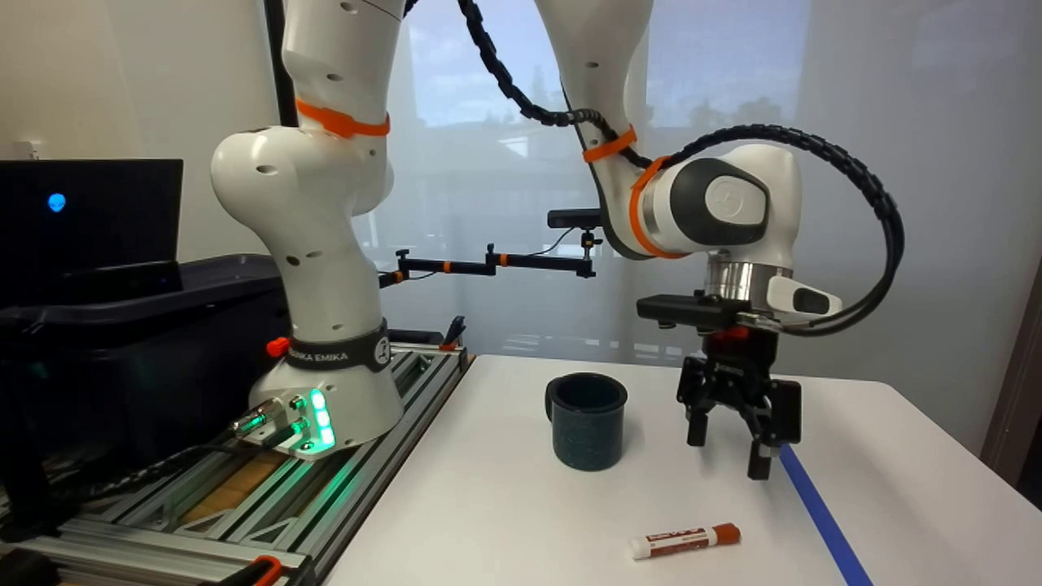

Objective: Put the marker on the table

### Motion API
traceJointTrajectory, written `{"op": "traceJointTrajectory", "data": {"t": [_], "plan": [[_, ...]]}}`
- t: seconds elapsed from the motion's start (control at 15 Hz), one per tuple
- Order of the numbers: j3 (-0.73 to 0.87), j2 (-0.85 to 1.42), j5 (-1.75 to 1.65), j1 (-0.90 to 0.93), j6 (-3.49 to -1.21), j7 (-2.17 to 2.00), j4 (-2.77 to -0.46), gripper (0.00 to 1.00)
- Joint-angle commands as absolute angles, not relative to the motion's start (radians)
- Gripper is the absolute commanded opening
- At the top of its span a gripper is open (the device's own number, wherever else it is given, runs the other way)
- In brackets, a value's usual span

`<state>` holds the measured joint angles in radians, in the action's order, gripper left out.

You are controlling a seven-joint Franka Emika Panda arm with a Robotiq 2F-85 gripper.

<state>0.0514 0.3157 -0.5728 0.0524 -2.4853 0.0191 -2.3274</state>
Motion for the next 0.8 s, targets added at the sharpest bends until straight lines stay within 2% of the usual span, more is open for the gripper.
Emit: {"op": "traceJointTrajectory", "data": {"t": [0.0,0.4,0.73], "plan": [[0.036,0.25,-0.523,0.059,-2.452,0.017,-2.349,1.0],[-0.004,0.203,-0.281,0.036,-2.383,0.038,-2.357,1.0],[0.006,0.177,-0.205,0.037,-2.379,-0.025,-2.367,1.0]]}}
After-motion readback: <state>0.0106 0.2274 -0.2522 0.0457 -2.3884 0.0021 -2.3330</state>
